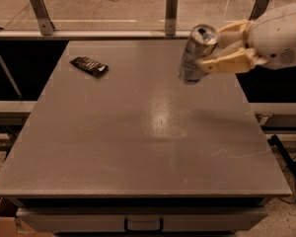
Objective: Move redbull can near rxbar blueberry
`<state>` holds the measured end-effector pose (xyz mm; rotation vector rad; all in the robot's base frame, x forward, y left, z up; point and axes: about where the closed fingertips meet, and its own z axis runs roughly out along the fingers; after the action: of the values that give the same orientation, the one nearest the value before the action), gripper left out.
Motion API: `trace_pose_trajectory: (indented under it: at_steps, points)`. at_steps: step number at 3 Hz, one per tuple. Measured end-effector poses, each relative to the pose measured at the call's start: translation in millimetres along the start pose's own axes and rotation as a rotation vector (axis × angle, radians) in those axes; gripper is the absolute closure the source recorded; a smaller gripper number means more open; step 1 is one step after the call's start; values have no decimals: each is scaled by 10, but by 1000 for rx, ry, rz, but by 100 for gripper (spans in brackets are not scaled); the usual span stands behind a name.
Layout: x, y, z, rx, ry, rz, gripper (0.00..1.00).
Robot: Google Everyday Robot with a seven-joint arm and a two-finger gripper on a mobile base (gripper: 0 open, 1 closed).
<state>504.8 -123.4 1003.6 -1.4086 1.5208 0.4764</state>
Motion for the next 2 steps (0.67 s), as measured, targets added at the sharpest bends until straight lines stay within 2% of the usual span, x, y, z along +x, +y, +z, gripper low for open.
trace_pose_trajectory:
  at_steps: [1,2]
  points:
    - [283,-596,-394,103,65,29,100]
    - [696,-1004,-476,157,126,104,100]
